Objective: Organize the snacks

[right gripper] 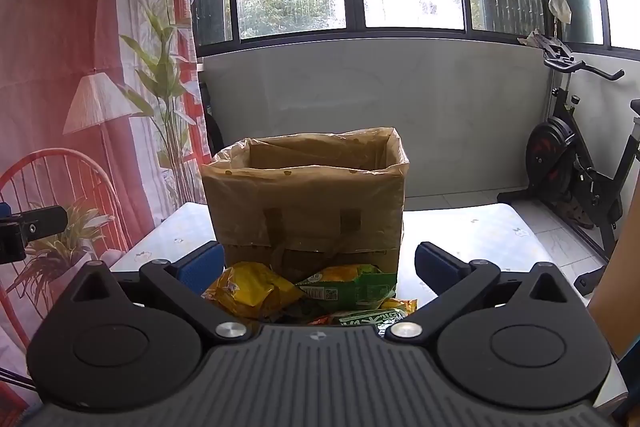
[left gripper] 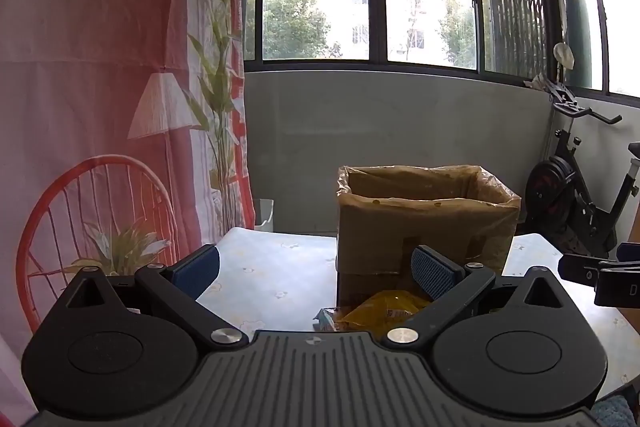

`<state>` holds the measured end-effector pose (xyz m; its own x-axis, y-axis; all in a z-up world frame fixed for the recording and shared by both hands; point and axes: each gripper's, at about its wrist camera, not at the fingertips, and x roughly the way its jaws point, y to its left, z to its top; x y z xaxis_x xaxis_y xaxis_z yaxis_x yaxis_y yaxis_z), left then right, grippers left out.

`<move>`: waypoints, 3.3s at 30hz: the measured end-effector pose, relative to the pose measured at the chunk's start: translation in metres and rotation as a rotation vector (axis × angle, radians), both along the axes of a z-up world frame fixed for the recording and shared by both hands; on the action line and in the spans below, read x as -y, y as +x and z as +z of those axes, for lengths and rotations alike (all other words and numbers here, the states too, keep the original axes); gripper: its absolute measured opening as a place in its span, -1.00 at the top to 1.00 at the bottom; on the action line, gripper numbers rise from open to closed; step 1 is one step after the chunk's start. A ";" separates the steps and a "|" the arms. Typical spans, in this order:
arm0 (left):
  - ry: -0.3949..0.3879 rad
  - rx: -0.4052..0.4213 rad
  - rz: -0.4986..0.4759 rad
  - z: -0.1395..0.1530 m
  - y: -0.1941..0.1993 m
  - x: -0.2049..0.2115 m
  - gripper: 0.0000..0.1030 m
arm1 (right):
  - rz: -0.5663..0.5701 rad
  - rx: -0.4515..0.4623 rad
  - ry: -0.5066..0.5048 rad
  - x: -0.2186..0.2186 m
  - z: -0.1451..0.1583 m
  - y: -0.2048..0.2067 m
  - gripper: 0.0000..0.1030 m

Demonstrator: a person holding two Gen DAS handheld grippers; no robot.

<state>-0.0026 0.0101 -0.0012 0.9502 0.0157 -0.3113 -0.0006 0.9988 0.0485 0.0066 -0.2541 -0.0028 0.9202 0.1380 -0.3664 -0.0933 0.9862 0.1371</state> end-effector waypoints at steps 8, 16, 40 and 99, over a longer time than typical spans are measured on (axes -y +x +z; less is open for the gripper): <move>0.007 -0.003 0.012 -0.001 -0.003 0.002 -1.00 | 0.001 -0.002 -0.006 -0.001 0.000 0.001 -1.00; 0.007 -0.007 0.021 0.000 -0.003 0.001 -1.00 | 0.000 -0.001 -0.009 -0.001 -0.002 0.002 -1.00; 0.006 -0.022 0.024 0.001 -0.003 0.002 -1.00 | -0.005 -0.005 -0.015 -0.001 -0.006 0.004 -1.00; -0.079 -0.134 0.153 -0.063 0.078 -0.029 -0.98 | -0.024 -0.076 -0.027 0.025 -0.085 0.077 -1.00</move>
